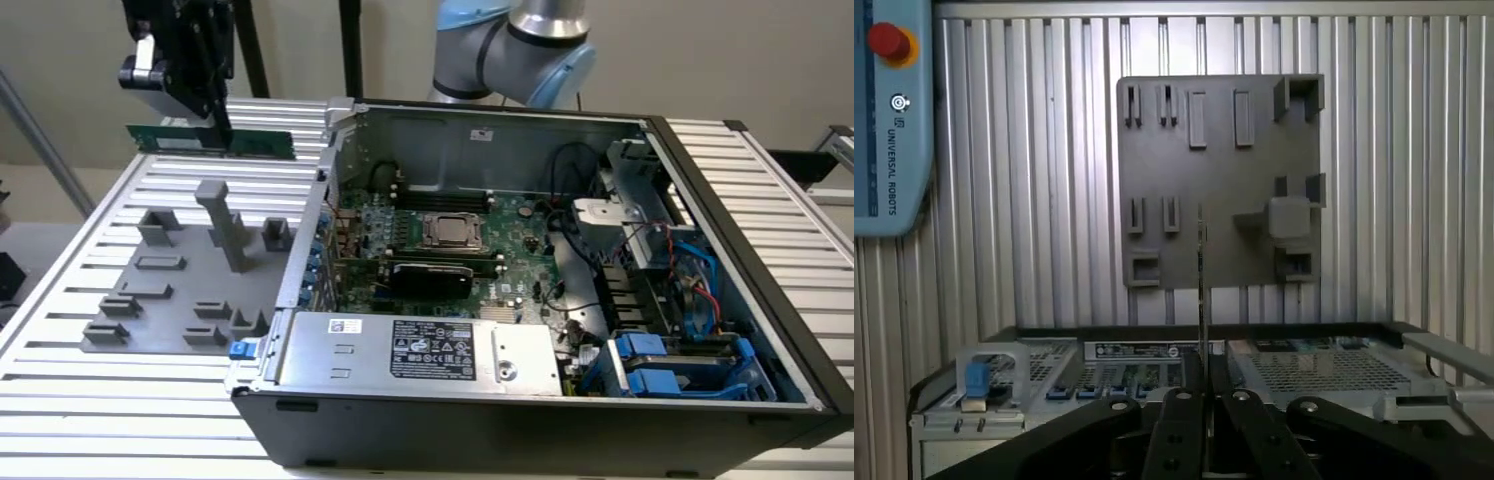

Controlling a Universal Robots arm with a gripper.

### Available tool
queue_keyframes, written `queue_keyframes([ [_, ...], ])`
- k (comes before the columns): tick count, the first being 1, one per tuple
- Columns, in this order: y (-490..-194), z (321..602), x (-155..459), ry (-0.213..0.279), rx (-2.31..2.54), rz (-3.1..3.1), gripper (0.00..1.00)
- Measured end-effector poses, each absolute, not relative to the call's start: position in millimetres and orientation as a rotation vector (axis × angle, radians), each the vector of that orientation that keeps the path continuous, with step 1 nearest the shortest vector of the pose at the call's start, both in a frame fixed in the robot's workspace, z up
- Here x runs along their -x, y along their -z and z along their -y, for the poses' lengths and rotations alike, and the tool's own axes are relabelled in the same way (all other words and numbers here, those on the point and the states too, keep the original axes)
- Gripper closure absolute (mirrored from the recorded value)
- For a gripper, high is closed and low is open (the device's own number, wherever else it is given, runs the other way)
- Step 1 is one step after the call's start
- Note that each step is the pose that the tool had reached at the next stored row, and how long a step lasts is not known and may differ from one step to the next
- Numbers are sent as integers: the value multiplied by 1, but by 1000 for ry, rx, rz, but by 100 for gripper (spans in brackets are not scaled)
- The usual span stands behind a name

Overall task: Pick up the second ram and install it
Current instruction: 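Insert the second ram into the second slot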

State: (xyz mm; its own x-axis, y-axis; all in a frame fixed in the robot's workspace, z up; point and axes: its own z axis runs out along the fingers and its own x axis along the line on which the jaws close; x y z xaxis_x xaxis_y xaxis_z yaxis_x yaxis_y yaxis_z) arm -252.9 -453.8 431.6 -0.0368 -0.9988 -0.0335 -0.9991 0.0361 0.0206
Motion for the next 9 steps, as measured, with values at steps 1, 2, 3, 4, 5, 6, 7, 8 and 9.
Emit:
queue_keyframes([
  [1,-433,454,248,-61,2173,-2254,100],
  [2,-434,454,244,-63,2173,-2253,100],
  [3,-435,454,239,-64,2172,-2253,100],
  [4,-435,454,235,-66,2172,-2252,100],
  [5,-436,454,230,-67,2171,-2252,100],
  [6,-436,454,226,-69,2171,-2251,100],
  [7,-436,454,221,-71,2170,-2250,100],
  [8,-436,454,217,-72,2170,-2250,100],
  [9,-436,454,212,-73,2169,-2249,100],
])
